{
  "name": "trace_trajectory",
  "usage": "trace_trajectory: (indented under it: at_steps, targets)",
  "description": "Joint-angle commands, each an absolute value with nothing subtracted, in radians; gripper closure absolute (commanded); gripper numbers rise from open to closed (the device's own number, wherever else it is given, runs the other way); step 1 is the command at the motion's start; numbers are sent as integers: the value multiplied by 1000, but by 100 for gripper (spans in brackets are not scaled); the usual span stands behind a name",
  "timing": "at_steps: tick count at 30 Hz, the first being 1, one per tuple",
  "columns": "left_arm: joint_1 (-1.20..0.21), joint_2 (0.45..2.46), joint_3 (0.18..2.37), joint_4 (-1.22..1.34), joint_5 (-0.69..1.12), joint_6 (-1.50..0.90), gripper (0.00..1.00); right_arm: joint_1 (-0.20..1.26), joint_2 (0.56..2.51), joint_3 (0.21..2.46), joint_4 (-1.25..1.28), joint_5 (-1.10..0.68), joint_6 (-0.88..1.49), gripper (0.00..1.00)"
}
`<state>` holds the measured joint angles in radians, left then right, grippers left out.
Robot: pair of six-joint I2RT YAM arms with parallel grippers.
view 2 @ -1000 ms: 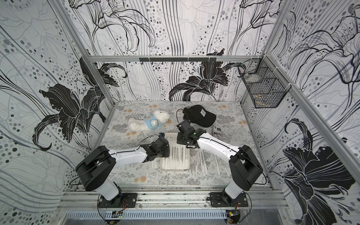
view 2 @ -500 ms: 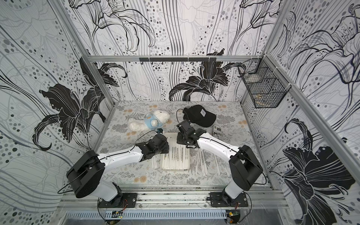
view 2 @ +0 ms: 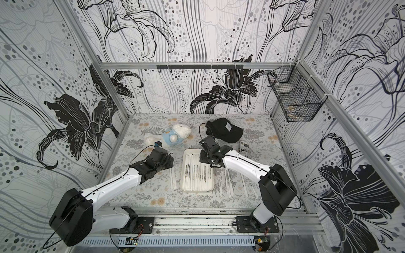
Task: Put the straws into the storage box
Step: Place the straw in the storage box, then pick up the straw from the center of the board.
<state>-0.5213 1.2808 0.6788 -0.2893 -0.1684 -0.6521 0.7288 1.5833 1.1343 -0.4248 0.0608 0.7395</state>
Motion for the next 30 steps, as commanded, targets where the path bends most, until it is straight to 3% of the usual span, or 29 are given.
trace_trajectory:
  at_steps: [1, 12, 21, 30]
  targets:
    - [-500, 1317, 647, -272, -140, -634, 60, 726, 1573, 1133, -428, 53, 726, 79]
    - [-499, 1461, 658, -220, -137, -602, 72, 726, 1560, 1114, -427, 58, 731, 80]
    - [-500, 1516, 654, -197, -141, -597, 75, 726, 1568, 1121, -428, 55, 727, 80]
    - [-500, 1453, 641, -258, -180, -597, 92, 726, 1584, 1134, -423, 46, 719, 80]
